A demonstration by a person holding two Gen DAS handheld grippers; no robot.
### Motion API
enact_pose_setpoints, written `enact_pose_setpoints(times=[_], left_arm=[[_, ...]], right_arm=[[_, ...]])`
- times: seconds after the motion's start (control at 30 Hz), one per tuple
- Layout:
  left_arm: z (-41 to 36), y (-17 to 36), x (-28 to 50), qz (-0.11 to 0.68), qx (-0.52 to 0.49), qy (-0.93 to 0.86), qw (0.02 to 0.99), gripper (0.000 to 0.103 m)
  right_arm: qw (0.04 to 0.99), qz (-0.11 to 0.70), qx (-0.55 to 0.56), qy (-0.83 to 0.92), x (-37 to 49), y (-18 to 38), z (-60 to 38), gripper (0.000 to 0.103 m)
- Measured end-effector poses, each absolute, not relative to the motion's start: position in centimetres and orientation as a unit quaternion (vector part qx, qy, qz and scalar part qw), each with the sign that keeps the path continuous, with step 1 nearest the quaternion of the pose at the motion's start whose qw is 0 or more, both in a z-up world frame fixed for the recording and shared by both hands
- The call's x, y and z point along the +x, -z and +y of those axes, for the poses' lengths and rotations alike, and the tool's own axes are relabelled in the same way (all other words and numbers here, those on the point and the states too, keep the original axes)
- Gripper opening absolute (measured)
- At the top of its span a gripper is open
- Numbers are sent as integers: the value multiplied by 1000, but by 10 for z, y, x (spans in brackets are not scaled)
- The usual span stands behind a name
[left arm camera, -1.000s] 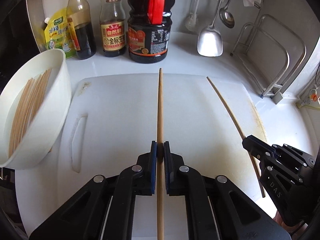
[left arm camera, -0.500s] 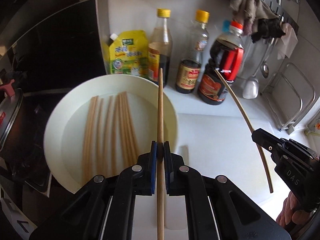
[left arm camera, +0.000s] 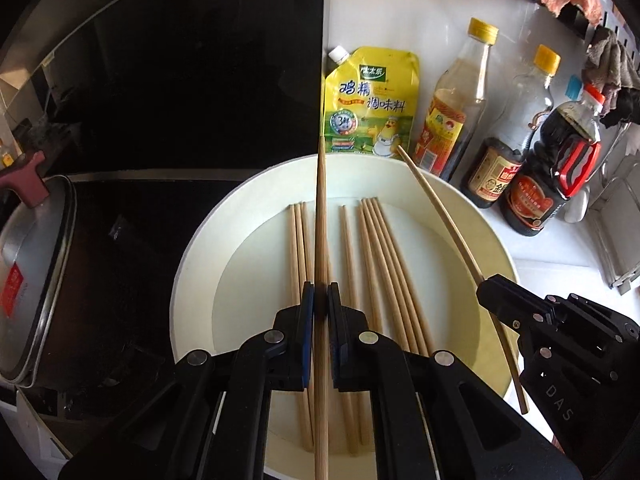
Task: Organize utensils
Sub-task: 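Lower both held chopsticks into the water bowl and open both tools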
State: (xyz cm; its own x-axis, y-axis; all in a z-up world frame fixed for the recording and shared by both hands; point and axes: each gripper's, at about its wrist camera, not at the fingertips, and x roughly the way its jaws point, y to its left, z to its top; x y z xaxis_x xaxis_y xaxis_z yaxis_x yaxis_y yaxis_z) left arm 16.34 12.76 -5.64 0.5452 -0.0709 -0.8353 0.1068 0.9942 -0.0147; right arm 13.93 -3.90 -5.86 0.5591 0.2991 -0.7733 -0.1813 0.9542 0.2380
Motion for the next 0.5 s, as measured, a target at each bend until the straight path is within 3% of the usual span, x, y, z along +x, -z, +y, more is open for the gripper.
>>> enact_pose_setpoints(times=[0.4, 0.47, 0.5], left_arm=[[138, 86, 175, 511, 10, 54, 858, 8], [141, 85, 173, 511, 7, 49, 858, 12], [142, 83, 172, 511, 6, 46, 858, 20]], right_arm=[[861, 491, 61, -116, 159, 85, -21, 6], [862, 490, 64, -113, 159, 84, -24, 12], [864, 487, 62, -110, 158, 82, -25, 15]])
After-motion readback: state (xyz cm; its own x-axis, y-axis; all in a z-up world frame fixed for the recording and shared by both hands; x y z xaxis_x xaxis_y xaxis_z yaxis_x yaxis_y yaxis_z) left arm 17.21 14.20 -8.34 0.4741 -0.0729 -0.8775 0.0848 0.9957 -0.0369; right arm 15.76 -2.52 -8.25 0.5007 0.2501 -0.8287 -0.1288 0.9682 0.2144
